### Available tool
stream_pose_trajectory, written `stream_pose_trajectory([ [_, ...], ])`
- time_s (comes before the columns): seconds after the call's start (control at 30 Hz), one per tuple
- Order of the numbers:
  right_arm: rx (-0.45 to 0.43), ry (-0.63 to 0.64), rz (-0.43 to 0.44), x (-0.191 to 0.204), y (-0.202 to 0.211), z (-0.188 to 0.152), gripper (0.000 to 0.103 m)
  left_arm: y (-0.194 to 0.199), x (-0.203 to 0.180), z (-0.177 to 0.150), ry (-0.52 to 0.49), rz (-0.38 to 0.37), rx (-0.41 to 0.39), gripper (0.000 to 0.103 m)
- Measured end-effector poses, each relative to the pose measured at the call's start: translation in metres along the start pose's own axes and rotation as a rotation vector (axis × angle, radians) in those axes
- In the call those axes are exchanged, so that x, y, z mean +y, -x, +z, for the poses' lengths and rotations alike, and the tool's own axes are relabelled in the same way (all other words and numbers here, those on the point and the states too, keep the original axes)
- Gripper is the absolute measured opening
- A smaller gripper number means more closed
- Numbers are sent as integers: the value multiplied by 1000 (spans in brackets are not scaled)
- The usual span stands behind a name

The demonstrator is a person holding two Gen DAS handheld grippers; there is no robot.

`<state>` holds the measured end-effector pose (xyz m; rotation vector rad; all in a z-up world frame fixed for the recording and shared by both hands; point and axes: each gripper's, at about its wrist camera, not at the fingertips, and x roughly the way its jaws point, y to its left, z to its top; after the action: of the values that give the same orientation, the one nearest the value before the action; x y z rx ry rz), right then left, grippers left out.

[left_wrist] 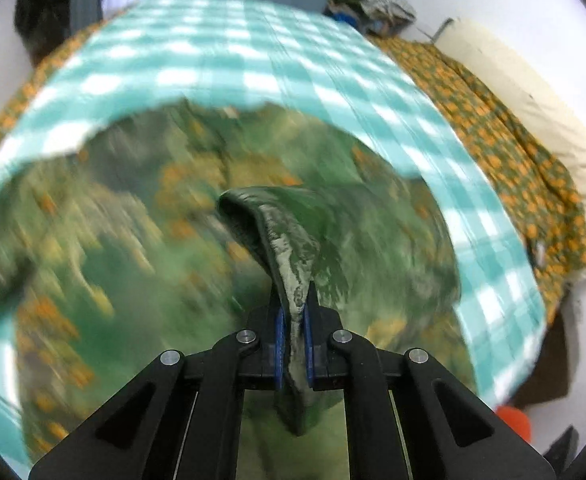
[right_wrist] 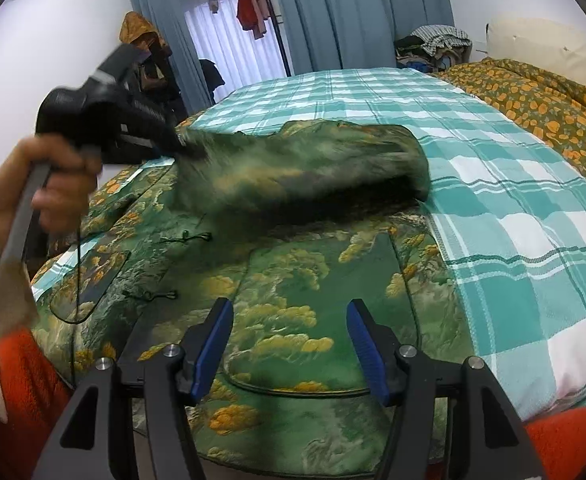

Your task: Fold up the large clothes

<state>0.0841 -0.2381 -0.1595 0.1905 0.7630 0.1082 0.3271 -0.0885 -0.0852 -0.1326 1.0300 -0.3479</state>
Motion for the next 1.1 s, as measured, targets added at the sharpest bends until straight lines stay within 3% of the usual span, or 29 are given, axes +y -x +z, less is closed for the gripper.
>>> stream_pose_trajectory([
  [0.13,6,-45,-34,-20,-8,15,60,-26,37,13,21,66,-3,6],
  [0.27,-9,-38,-82,-42,-30,59,60,-53,65,4,62,71,41,6],
  [0.4,33,27,-108,-51,-85,119,60,-72,73,-6,72,64,43,7],
  [0.53,50,-4,-81,-60,-141,163,60,-80,76,-8,66,84,44,8],
  [0.63,134,-53,-84,-72,-187,167,60,-90,80,-16,79,88,54,12],
  [0.7,241,-79,-91,-78,-218,154,60,-96,85,-24,94,73,40,15],
  [0.9,272,9,-138,-67,-230,144,61,-101,83,-37,32,97,-24,17],
  [1.0,339,39,-137,-65,-228,162,61,-102,77,-39,4,124,-42,17],
  [1.1,287,50,-165,-61,-222,192,61,-104,78,-40,5,123,-52,17],
])
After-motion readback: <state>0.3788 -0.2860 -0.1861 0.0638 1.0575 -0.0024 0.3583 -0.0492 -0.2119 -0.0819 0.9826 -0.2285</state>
